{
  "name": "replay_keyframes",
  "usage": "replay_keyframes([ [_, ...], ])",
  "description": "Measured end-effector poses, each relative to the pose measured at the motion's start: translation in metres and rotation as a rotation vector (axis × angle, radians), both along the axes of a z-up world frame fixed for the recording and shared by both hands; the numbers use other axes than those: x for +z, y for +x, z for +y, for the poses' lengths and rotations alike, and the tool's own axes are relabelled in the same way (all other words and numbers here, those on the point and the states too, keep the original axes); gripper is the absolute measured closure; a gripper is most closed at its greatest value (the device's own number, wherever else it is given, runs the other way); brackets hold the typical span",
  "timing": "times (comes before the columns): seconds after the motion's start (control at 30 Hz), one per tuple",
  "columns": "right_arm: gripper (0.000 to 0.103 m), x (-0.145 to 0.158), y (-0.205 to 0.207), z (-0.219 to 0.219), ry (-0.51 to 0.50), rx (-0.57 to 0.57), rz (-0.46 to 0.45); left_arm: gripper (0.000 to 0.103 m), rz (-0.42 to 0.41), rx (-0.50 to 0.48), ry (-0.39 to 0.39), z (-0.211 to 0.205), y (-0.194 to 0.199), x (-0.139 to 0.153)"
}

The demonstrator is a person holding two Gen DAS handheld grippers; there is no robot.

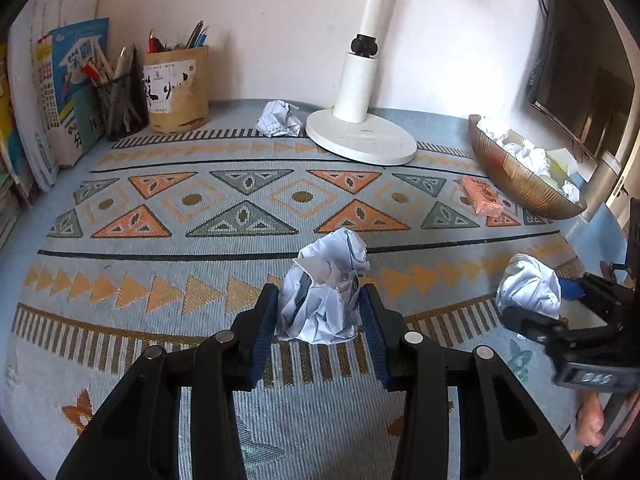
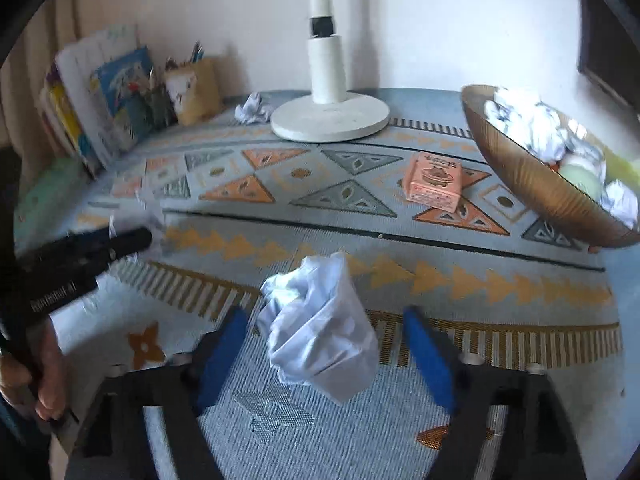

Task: Organize objects
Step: 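Carry both paper balls over the bowl with both tools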

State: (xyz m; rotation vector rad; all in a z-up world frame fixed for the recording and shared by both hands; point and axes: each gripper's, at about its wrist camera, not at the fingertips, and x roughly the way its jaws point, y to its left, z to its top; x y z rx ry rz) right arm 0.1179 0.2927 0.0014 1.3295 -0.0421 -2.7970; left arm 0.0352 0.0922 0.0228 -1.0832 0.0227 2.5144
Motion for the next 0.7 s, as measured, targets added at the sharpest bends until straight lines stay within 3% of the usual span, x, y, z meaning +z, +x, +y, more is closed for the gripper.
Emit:
replay_keyframes([
  [0.07, 0.044, -0.004, -0.002, -0.006, 0.060, -0.012, -0.016, 0.064, -0.006, -0.005, 0.011, -0.001, -0.001, 0.000],
  [0.1, 0.053, -0.005, -0.002, -0.008, 0.069, -0.012, -0.015, 0.064, -0.008, -0.004, 0.015, -0.001, -0.001, 0.000],
  [0.17, 0.056, -0.005, 0.000, -0.010, 0.079, -0.015, -0.001, 0.064, -0.009, 0.003, 0.024, -0.003, -0.001, 0.000],
  [0.33, 0.057, 0.003, 0.007, -0.003, 0.063, -0.039, 0.058, 0.064, 0.000, 0.004, 0.022, -0.002, 0.001, 0.001],
  [0.47, 0.057, 0.016, 0.018, 0.010, 0.016, -0.080, 0.115, 0.064, -0.009, -0.038, -0.024, 0.012, 0.003, 0.002],
  [0.6, 0.057, 0.041, 0.030, 0.049, -0.076, -0.139, 0.150, 0.065, -0.018, -0.102, 0.045, 0.041, 0.000, 0.025],
  [0.7, 0.057, 0.080, 0.040, 0.097, -0.115, -0.206, 0.228, 0.065, 0.023, -0.185, 0.106, 0.085, -0.011, 0.059],
])
